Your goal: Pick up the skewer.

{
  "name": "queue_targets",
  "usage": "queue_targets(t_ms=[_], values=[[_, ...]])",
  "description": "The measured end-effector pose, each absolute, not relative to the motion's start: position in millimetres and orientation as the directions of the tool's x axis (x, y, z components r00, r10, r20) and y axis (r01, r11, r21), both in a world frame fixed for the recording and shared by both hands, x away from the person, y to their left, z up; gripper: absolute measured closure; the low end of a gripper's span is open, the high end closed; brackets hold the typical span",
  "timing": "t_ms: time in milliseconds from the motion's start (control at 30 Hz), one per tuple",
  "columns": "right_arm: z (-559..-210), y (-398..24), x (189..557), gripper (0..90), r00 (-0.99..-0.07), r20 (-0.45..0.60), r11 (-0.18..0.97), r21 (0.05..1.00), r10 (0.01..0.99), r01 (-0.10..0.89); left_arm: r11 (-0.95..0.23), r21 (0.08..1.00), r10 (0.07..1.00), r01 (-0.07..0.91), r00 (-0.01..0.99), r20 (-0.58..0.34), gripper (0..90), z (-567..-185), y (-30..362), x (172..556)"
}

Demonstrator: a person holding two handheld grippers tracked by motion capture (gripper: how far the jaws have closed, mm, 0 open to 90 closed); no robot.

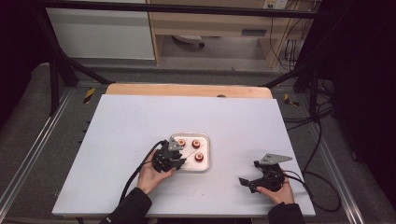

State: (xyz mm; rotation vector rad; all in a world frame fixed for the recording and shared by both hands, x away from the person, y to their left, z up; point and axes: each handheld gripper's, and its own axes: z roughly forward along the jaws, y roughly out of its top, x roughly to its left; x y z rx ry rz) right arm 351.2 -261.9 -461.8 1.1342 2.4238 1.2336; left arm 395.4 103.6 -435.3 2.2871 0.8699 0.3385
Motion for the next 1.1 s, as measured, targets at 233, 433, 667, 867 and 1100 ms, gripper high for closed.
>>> queue_targets(t_ms=[233, 433, 667, 867, 1100], values=[[-461.9, -262.1, 351.4, 1.0, -0.69, 0.155, 0.363, 0.758, 0.707, 0.542, -0.568, 0.657, 0.665, 0.496, 0.747, 0.011, 80.8, -438.2, 102.0, 395.4], [-461.7, -262.1, 351.3, 1.0, -0.69, 0.157, 0.364, 0.756, 0.706, 0.544, -0.562, 0.663, 0.672, 0.495, 0.74, 0.017, 84.9, -441.1, 101.5, 395.1], [-461.9, -262.0, 351.4, 1.0, -0.69, 0.156, 0.363, 0.757, 0.707, 0.543, -0.557, 0.67, 0.678, 0.491, 0.734, 0.026, 87.7, -442.1, 101.6, 393.7], [-461.8, -262.1, 351.5, 1.0, -0.691, 0.156, 0.365, 0.756, 0.705, 0.544, -0.536, 0.681, 0.687, 0.499, 0.726, 0.009, 88.4, -443.2, 102.5, 392.8], [-461.8, -262.0, 351.4, 1.0, -0.692, 0.158, 0.364, 0.756, 0.705, 0.543, -0.518, 0.696, 0.694, 0.498, 0.72, 0.002, 88.6, -442.5, 106.7, 392.2]])
